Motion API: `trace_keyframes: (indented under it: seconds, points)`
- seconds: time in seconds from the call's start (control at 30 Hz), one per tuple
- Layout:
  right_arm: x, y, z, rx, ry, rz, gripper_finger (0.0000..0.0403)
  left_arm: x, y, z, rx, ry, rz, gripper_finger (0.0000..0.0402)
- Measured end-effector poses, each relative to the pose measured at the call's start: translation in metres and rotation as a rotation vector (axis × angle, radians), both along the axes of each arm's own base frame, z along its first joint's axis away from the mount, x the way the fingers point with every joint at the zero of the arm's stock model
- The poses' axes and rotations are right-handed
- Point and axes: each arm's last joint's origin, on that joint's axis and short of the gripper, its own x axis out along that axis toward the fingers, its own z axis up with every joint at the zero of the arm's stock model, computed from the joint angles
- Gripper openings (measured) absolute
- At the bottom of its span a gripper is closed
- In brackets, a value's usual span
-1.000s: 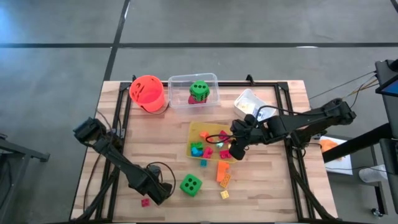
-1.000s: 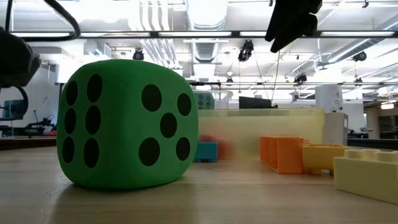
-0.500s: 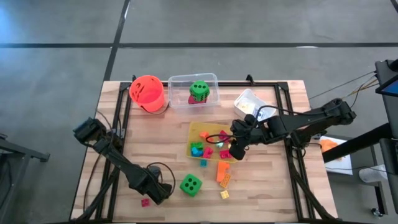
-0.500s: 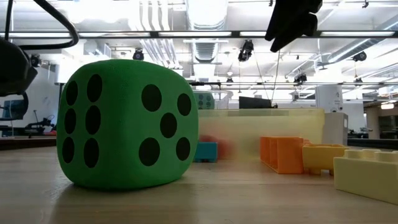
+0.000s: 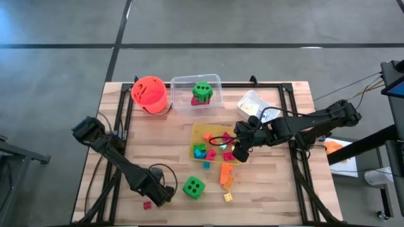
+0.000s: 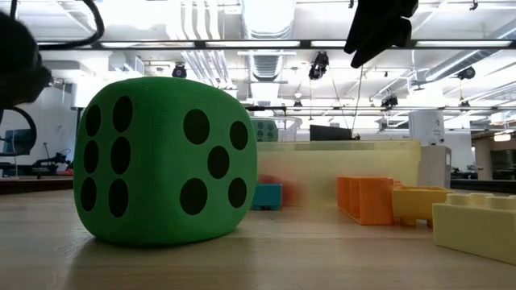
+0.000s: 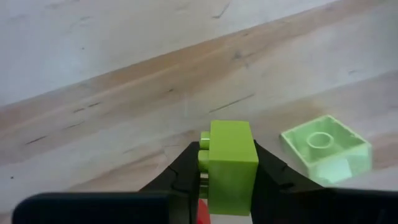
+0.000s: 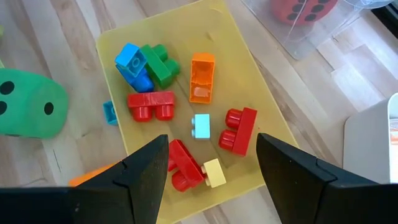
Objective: Pick & Place Toys
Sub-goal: Put the light green game piece into the yellow bin
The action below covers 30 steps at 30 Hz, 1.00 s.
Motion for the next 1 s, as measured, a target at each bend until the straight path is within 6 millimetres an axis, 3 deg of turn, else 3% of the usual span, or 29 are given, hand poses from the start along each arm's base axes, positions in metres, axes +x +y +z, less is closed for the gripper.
trace_keyframes:
  seconds: [0.2, 0.33, 0.53, 0.83, 1.0]
  points:
    - [0.0, 0.001, 0.0, 0.044, -0.009, -0.038, 0.0239, -0.001, 0.006, 0.02, 0.026, -0.11, -0.007, 0.0079]
    - [0.0, 0.001, 0.0, 0.09, -0.009, -0.055, 0.0239, 0.007, 0.023, 0.038, 0.102, -0.264, 0.069, 0.0079]
    - [-0.001, 0.006, -0.001, 0.139, -0.003, -0.045, 0.0239, 0.029, 0.067, 0.062, 0.153, -0.408, 0.047, 0.0079]
    - [-0.007, 0.02, 0.001, 0.175, -0.012, -0.023, 0.0239, 0.079, 0.146, 0.08, 0.251, -0.686, -0.109, 0.0079]
    - [-0.009, 0.024, 0.003, 0.185, -0.022, -0.031, 0.0239, 0.086, 0.189, 0.082, 0.316, -0.703, -0.125, 0.0079]
